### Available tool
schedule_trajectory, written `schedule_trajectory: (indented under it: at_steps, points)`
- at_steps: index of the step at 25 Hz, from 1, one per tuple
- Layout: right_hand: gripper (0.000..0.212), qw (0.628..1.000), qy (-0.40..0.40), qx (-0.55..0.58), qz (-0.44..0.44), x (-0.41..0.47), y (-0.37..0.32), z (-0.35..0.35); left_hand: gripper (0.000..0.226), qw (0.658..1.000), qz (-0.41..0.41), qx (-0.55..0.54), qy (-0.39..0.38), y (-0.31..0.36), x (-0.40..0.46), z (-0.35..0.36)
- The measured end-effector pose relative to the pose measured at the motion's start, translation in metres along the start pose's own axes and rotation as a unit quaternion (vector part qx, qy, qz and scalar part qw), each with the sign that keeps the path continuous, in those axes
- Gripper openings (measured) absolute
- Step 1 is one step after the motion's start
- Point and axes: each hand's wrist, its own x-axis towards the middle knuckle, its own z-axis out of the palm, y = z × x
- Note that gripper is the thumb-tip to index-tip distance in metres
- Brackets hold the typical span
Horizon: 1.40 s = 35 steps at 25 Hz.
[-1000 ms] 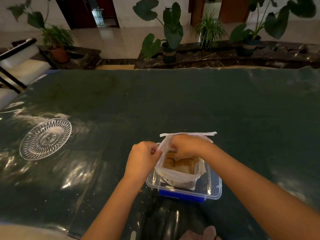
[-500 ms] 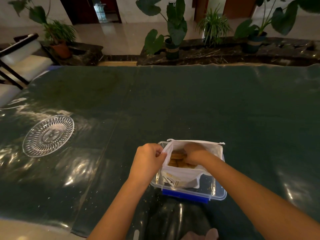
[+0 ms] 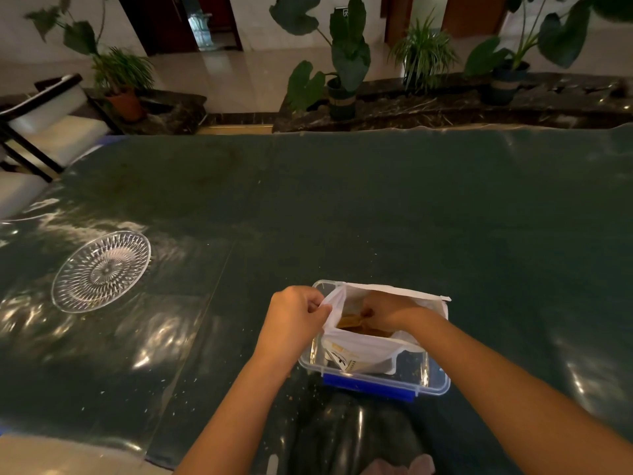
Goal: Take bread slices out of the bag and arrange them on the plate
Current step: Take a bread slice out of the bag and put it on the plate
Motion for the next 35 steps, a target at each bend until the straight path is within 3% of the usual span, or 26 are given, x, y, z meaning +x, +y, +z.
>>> schedule_trajectory:
  at_steps: [4,9,13,18,20,23,25,29,31,33,35]
  points:
    - [0.02,1.0,0.023,-0.018,-0.01,-0.004,-0.001,-0.001,0.011,1.0,-0.003,0.0,-0.002,0.002,0.0,0.003]
    - [0.023,0.998,0.029,-0.054,-0.034,-0.018,-0.019,-0.019,0.014,1.0,0.0,0.007,0.016,0.008,0.005,0.002]
    - [0.022,0.972,0.125,-0.15,-0.131,-0.056,-0.037,-0.054,0.024,0.999,0.012,0.024,0.028,0.005,0.013,-0.007]
    - [0.019,0.967,0.175,-0.04,-0.179,-0.099,-0.03,-0.102,0.008,0.999,0.02,-0.027,0.003,-0.002,0.019,-0.014]
    - [0.019,0.962,0.195,-0.02,-0.189,-0.107,-0.029,-0.113,0.026,0.999,0.045,-0.026,-0.005,-0.005,0.019,-0.018]
    - [0.018,0.953,0.217,0.003,-0.209,-0.117,-0.03,-0.126,0.081,0.994,0.102,-0.029,-0.021,-0.002,0.019,-0.023]
    - [0.019,0.945,0.229,0.002,-0.234,-0.122,-0.035,-0.138,0.09,0.986,0.157,-0.052,-0.034,0.012,0.021,-0.023]
    - [0.02,0.931,0.231,0.005,-0.282,-0.123,-0.042,-0.159,0.045,0.963,0.207,-0.169,-0.01,0.035,0.035,-0.021]
    - [0.022,0.93,0.225,0.05,-0.285,-0.12,-0.035,-0.166,0.036,0.956,0.198,-0.214,0.014,0.04,0.039,-0.021]
    - [0.03,0.921,0.211,0.154,-0.288,-0.116,-0.023,-0.168,0.03,0.95,0.186,-0.248,0.031,0.043,0.04,-0.022]
    - [0.046,0.886,0.185,0.306,-0.294,-0.11,-0.01,-0.162,0.026,0.936,0.162,-0.308,0.052,0.044,0.038,-0.023]
